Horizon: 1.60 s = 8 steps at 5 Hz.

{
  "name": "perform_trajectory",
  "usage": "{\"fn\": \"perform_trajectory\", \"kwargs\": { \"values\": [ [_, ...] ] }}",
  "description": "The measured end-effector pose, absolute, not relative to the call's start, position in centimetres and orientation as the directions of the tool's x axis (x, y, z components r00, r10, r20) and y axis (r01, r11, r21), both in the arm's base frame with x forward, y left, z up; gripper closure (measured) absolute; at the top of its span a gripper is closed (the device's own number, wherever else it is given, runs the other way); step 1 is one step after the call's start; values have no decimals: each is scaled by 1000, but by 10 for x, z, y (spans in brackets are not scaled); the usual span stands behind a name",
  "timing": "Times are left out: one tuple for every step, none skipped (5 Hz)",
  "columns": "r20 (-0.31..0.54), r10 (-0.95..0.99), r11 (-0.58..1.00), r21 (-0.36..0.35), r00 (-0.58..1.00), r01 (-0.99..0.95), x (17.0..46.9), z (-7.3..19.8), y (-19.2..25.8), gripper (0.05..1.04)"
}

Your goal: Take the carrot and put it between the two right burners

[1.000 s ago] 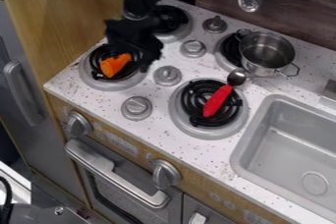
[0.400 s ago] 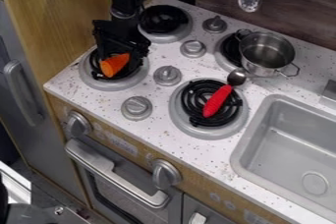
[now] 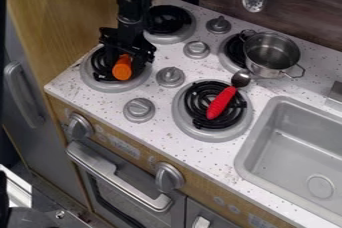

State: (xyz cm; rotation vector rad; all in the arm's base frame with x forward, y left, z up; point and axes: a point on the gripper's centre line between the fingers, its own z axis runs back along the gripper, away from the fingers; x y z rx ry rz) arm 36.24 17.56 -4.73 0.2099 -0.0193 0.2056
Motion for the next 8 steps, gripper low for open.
{"fn": "perform_trajectory", "kwargs": {
  "values": [
    [40, 190, 962, 191, 981, -194, 364, -48, 174, 538],
    [41, 160, 967, 196, 986, -165, 368, -46, 169, 539],
    [49, 101, 972, 210, 994, -109, 382, -41, 154, 539],
    [94, -24, 978, 207, 995, 5, 415, -26, 106, 539],
    [71, -107, 976, 198, 992, 91, 433, -37, 73, 539],
    [50, -139, 973, 193, 989, 126, 443, -49, 64, 539],
    [25, -178, 968, 182, 984, 171, 448, -60, 53, 493],
    [32, -183, 970, 170, 983, 175, 451, -59, 45, 178]
  ]
}}
